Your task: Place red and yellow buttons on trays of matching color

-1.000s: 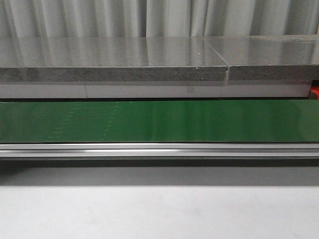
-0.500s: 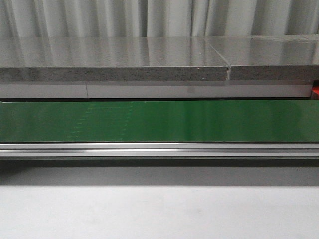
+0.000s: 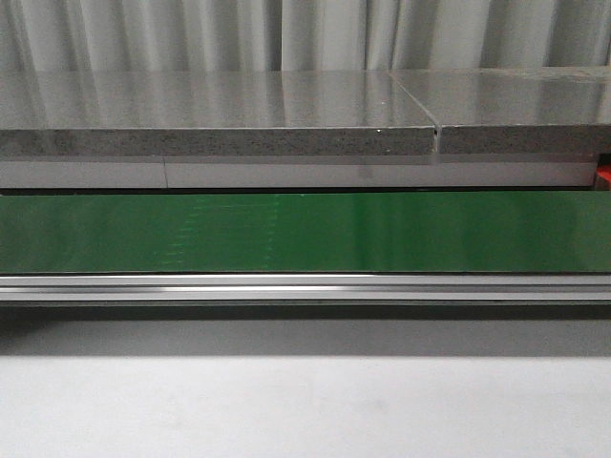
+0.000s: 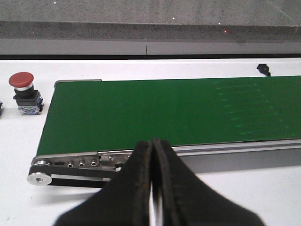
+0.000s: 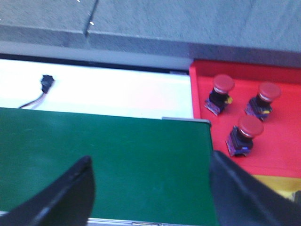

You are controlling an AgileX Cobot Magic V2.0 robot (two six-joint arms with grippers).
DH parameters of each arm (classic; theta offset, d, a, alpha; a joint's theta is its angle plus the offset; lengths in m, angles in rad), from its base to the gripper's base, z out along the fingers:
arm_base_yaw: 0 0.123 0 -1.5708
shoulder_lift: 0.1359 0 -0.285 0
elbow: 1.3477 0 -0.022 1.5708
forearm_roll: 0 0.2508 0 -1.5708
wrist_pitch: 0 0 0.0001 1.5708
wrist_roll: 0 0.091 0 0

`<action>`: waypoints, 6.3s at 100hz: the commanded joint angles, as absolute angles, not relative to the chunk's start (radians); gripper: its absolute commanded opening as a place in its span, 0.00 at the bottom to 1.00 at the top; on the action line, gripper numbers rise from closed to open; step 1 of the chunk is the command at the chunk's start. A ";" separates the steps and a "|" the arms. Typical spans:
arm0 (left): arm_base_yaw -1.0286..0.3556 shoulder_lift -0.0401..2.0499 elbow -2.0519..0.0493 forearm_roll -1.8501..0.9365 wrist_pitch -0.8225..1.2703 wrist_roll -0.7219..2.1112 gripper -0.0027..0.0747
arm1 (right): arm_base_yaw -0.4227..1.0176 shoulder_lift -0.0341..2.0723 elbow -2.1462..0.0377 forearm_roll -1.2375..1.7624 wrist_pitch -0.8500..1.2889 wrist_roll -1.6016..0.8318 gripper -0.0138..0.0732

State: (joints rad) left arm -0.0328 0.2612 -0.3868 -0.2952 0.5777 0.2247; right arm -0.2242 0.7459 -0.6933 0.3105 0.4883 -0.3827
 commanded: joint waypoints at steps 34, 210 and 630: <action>-0.041 0.270 -0.413 -0.315 0.511 0.225 0.01 | -0.210 0.573 -0.590 0.317 0.393 -0.406 0.08; 0.037 0.550 -0.616 -0.153 0.425 -0.040 0.86 | -0.210 0.573 -0.587 0.317 0.410 -0.406 0.08; 0.107 1.542 -1.137 -0.303 0.632 0.145 0.79 | -0.210 0.573 -0.587 0.317 0.409 -0.406 0.08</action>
